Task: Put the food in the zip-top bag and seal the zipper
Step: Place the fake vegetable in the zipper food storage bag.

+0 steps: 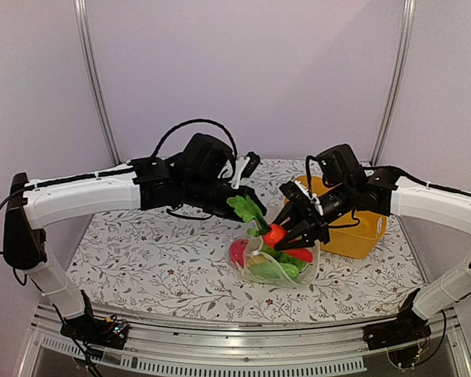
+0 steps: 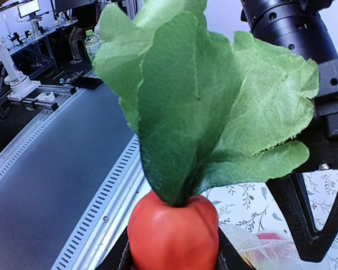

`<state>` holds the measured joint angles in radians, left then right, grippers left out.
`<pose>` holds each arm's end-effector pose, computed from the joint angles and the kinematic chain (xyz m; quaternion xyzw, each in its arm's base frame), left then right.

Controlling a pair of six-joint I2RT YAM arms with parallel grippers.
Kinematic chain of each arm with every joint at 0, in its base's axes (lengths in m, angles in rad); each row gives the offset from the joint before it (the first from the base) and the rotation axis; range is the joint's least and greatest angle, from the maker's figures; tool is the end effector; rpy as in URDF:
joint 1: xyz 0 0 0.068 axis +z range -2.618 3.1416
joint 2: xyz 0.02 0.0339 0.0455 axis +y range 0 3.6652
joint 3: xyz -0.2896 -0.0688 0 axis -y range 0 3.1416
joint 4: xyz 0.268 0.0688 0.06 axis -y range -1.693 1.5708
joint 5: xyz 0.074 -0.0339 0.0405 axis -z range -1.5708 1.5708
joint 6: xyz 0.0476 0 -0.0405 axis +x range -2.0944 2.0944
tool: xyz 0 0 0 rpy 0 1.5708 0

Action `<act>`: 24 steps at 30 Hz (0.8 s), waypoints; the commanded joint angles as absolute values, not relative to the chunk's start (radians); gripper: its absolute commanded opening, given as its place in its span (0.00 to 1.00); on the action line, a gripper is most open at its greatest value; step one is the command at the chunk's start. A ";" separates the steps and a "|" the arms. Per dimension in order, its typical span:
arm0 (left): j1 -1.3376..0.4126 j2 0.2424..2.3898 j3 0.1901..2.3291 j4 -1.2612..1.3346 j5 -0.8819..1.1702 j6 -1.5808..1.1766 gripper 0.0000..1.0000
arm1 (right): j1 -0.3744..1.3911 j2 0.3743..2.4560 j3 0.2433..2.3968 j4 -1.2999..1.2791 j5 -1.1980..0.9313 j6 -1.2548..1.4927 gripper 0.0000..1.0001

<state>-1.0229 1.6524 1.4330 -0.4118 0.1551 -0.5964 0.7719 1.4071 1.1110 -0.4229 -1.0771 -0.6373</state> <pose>0.2104 -0.3589 0.3309 0.2224 0.8614 -0.3744 0.2613 0.1996 0.2528 0.3148 -0.6678 0.4584 0.4899 0.3224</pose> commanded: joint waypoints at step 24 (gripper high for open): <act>-0.952 1.415 1.193 -0.150 -0.089 -0.472 0.50 | 0.717 1.507 1.026 -0.333 -0.870 -0.814 0.07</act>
